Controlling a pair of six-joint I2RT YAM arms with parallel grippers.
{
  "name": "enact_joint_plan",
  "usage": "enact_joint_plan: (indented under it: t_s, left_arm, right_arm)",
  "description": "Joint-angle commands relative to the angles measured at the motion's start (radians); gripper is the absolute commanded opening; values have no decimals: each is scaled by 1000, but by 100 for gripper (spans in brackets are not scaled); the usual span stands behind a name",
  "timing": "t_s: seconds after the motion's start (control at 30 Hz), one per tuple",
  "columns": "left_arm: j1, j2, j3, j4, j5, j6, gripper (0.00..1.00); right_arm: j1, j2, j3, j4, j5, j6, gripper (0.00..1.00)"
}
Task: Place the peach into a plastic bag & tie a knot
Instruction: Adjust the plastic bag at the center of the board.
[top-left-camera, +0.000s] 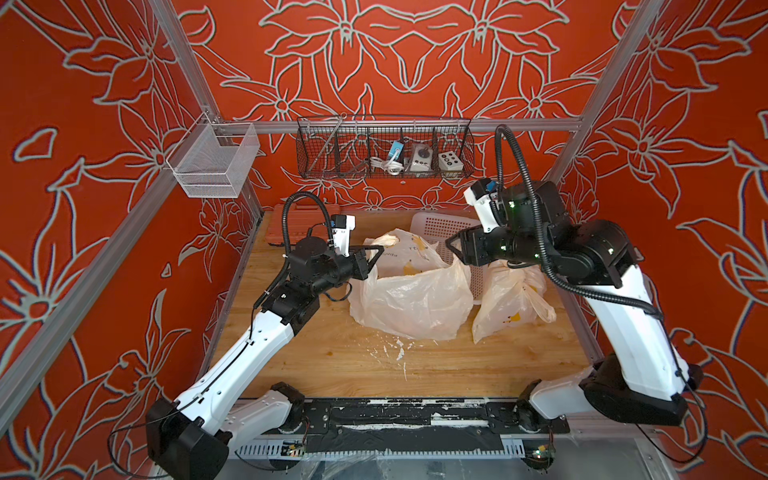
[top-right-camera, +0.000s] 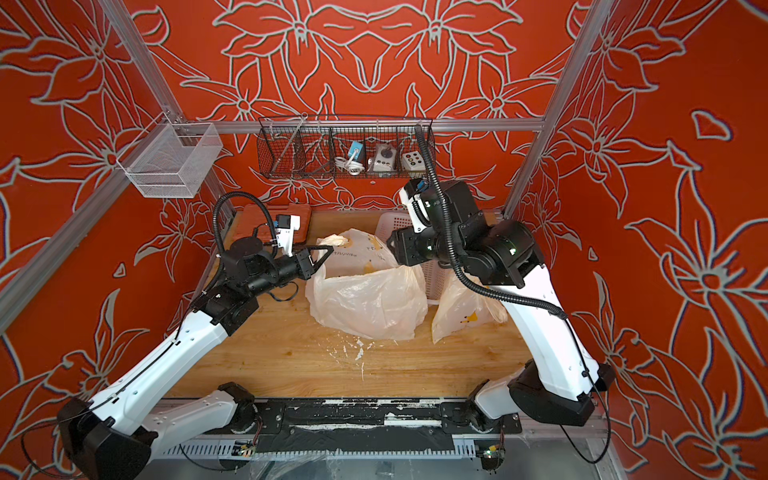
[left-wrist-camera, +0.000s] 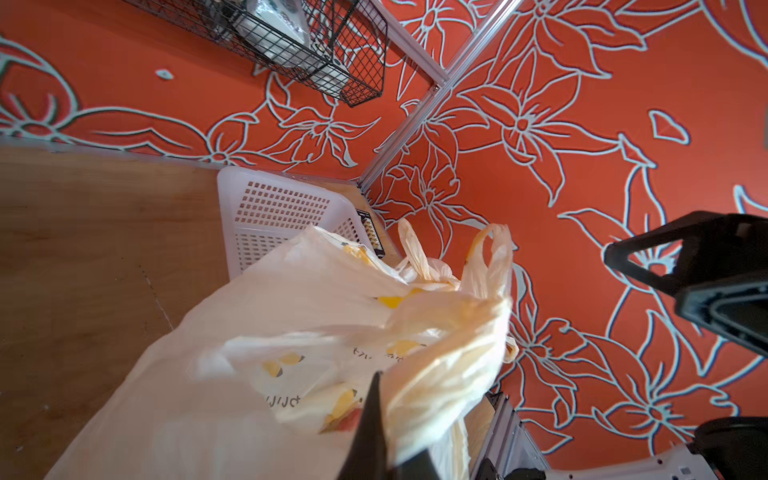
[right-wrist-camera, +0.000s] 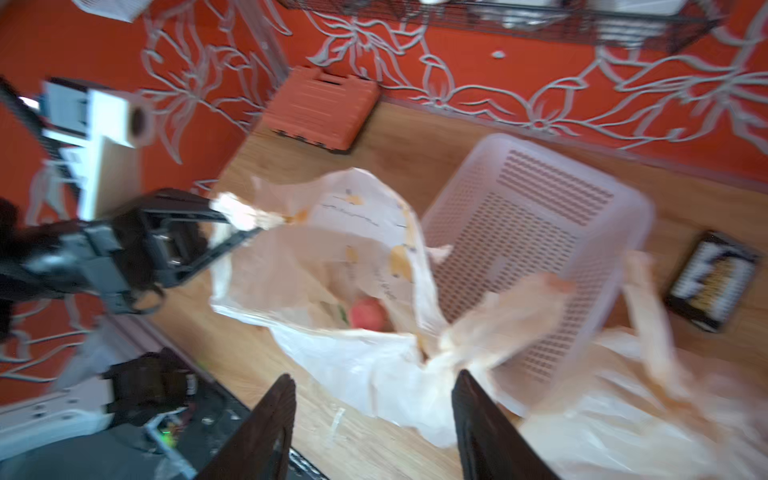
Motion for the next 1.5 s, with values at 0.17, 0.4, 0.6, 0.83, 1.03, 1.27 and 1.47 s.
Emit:
enact_joint_plan:
  t_s: [0.17,0.4,0.6,0.83,1.03,1.27,1.47]
  left_arm:
    - [-51,-15,31,21,44,57,2]
    - [-77,-7,34,27,31,84,2]
    - [-78,-4,40,17,-28,100,1]
    - [-90,25,38,40,-14,107,1]
    - [-107,17,26,32,-7,128,1]
    - [-114,8,50,-57,87,256,5]
    - [-114,-78,64,-235,-73,546,46]
  right_arm:
    - [19,70,-104,333,-303,291,69]
    - [22,114,-145,365,-331,473,64]
    - [40,92,-182,254,-197,489,68]
    - [55,113,-205,320,-240,559,73]
    - [56,163,-178,390,-266,604,62]
    - [53,245,-15,307,-249,497,9]
    - [49,337,268,57,-386,260,0]
